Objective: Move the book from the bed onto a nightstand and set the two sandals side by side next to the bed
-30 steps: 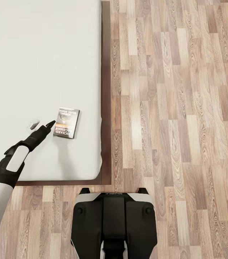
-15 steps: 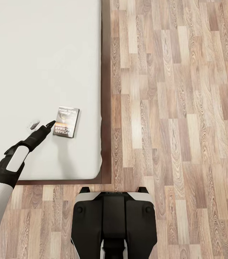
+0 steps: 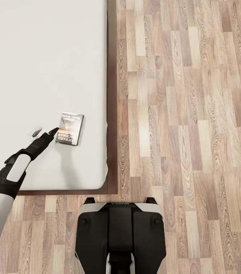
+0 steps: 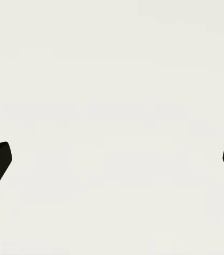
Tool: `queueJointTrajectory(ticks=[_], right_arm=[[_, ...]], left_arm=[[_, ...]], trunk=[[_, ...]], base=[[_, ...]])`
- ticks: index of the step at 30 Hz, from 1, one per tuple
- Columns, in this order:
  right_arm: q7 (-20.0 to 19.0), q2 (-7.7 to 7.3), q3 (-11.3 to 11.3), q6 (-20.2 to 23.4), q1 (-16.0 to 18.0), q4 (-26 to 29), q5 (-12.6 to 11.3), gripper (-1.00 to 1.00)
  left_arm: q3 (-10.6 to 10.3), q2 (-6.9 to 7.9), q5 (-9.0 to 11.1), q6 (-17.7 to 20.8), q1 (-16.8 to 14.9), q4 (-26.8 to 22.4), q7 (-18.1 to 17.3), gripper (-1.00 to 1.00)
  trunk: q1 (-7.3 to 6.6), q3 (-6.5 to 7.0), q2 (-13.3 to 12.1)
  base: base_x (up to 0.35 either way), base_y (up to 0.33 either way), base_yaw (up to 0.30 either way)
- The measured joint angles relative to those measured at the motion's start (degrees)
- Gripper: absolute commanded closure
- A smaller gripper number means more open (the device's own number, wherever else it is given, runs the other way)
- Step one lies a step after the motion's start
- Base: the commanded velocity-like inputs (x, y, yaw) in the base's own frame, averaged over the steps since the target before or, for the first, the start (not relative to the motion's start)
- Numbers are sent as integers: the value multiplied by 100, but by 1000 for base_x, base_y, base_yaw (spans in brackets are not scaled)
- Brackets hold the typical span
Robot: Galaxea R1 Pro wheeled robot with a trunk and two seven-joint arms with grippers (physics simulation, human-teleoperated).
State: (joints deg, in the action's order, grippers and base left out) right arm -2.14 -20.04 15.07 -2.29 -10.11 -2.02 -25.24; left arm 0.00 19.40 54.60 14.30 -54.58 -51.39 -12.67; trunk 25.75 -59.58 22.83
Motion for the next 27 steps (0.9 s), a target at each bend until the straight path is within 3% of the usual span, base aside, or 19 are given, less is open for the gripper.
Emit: queueJointTrajectory(ticks=[27], right_arm=[[-1, 0, 2, -1, 0, 0, 0, -100]], left_arm=[[-5, 0, -5, 2, -3, -8, -9, -100]], trunk=[[0, -75, 0]], base=[[0, 0, 0]])
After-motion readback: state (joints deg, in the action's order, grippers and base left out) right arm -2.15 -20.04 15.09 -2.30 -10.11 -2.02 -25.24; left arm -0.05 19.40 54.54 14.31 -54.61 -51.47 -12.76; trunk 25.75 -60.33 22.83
